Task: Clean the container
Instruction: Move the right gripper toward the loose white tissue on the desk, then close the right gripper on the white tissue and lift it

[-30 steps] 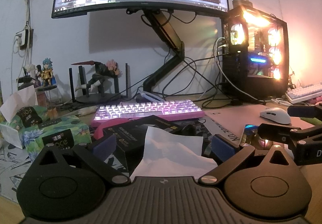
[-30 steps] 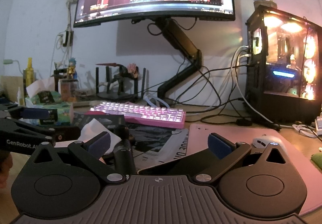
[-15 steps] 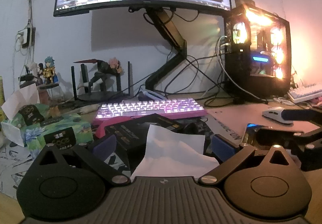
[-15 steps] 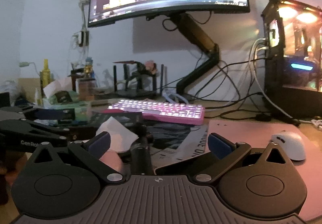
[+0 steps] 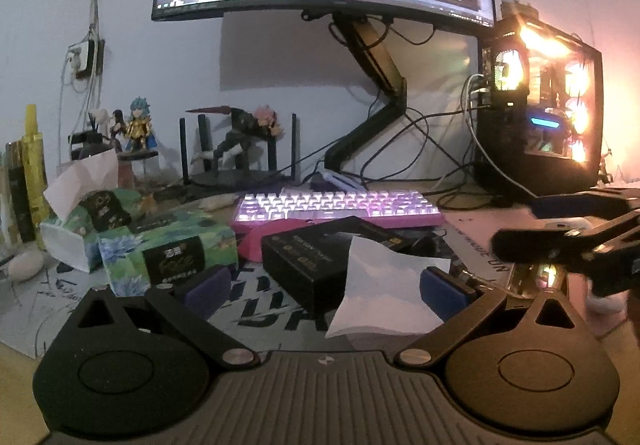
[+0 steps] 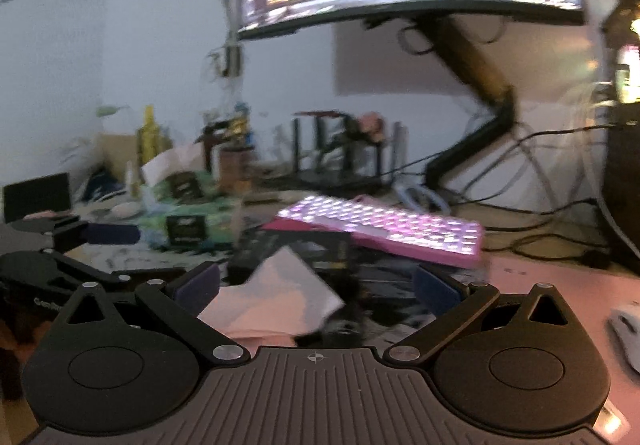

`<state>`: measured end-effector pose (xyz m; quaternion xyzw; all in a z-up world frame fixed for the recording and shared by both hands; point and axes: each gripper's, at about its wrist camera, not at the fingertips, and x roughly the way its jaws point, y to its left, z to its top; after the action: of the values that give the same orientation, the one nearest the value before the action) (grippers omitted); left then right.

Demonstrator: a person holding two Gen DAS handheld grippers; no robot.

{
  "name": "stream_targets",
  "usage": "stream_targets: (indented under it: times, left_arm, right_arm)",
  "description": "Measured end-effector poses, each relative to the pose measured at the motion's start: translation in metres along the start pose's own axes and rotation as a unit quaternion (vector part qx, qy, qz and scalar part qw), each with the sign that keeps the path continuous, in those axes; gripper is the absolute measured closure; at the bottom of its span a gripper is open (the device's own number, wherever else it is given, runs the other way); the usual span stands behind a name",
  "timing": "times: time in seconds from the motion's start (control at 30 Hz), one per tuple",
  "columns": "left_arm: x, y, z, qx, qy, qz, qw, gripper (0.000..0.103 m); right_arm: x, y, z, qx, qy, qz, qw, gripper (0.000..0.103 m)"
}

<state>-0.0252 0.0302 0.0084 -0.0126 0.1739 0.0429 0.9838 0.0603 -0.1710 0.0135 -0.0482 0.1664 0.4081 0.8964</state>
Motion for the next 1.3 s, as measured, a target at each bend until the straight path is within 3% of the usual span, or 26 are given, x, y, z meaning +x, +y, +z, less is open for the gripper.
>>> stream_targets:
  times: [0.17, 0.27, 0.47, 0.6, 0.8, 1.3]
  left_arm:
    - [-0.006, 0.01, -0.002, -0.002, 0.007, 0.021, 0.9998, 0.0]
    - [-0.009, 0.02, -0.006, -0.016, 0.014, 0.014, 0.9997, 0.0]
    - [-0.016, 0.033, -0.011, -0.022, 0.023, 0.018, 0.9993, 0.0]
    - [-0.019, 0.038, -0.012, -0.027, 0.022, 0.02, 0.9992, 0.0]
    - [-0.02, 0.043, -0.012, -0.032, 0.02, 0.021, 0.9991, 0.0]
    - [-0.021, 0.05, -0.013, -0.04, 0.02, 0.021, 0.9988, 0.0]
  right_arm:
    - [0.016, 0.004, 0.01, -0.011, 0.017, 0.038, 0.999, 0.0]
    - [0.026, 0.008, 0.015, -0.017, 0.027, 0.057, 0.998, 0.001]
    - [0.046, 0.022, 0.012, -0.044, 0.054, 0.062, 0.996, 0.002]
    - [0.055, 0.029, 0.01, -0.063, 0.068, 0.06, 0.994, 0.01]
    - [0.058, 0.03, 0.006, -0.065, 0.074, 0.059, 0.993, 0.011]
    - [0.067, 0.033, -0.001, -0.071, 0.088, 0.058, 0.992, 0.041]
